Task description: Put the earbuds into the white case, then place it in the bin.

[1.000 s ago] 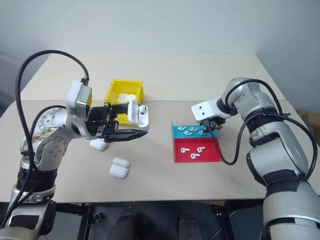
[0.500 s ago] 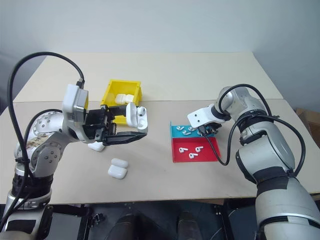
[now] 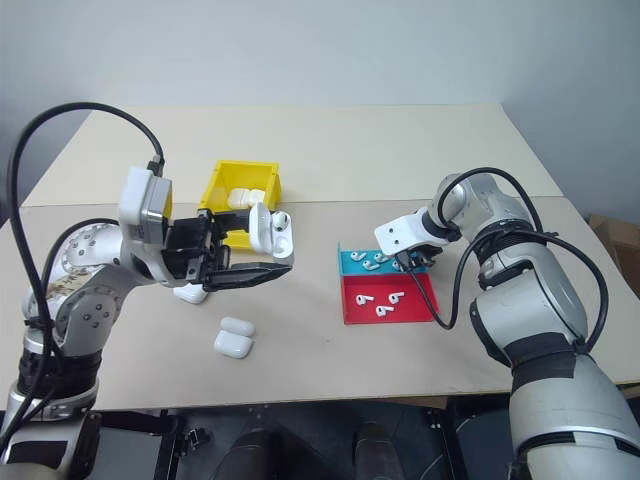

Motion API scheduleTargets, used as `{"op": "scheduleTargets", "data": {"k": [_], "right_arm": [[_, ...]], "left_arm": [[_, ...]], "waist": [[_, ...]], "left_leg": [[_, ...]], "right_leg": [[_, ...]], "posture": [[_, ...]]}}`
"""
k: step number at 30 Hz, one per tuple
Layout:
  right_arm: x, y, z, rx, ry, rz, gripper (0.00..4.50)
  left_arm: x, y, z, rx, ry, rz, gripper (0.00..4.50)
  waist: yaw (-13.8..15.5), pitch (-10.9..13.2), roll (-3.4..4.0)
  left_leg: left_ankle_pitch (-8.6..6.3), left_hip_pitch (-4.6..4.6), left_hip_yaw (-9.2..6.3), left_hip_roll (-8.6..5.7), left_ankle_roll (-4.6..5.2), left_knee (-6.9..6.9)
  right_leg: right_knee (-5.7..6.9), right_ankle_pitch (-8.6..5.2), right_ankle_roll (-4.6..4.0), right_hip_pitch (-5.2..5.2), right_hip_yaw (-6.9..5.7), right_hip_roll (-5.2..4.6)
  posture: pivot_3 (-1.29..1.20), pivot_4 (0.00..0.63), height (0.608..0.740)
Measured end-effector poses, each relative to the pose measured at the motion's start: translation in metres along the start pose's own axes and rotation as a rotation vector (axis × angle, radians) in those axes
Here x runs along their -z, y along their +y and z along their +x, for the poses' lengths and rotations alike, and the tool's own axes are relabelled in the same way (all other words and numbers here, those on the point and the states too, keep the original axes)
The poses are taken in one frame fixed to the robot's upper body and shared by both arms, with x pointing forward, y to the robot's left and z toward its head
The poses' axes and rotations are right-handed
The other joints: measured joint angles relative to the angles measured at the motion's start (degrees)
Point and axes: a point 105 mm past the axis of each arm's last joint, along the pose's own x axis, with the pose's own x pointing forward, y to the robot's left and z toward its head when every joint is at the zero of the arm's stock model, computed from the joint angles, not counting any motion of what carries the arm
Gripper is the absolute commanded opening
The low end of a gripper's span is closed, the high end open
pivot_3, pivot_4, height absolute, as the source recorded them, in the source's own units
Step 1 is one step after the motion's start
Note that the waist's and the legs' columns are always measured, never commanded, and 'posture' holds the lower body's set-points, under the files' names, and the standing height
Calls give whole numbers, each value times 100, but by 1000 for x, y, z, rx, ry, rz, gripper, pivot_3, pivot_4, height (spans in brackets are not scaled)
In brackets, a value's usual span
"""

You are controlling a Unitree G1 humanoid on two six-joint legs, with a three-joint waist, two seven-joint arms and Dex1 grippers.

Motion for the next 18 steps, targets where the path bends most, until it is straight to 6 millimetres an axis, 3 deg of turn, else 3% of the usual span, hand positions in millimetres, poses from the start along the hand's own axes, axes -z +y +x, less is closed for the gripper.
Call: {"op": "scheduleTargets", "data": {"k": [18], "right_arm": [[-3,-2,1,7,-18,3,1997]], "left_arm": [[-1,-1,1,-1,1,7,2807]], "waist": [[-9,0,0]], "left_leg": [[0,0,0,0,0,0]], "right_leg": [[0,0,0,0,0,0]], "posture": [[0,150,740]]}}
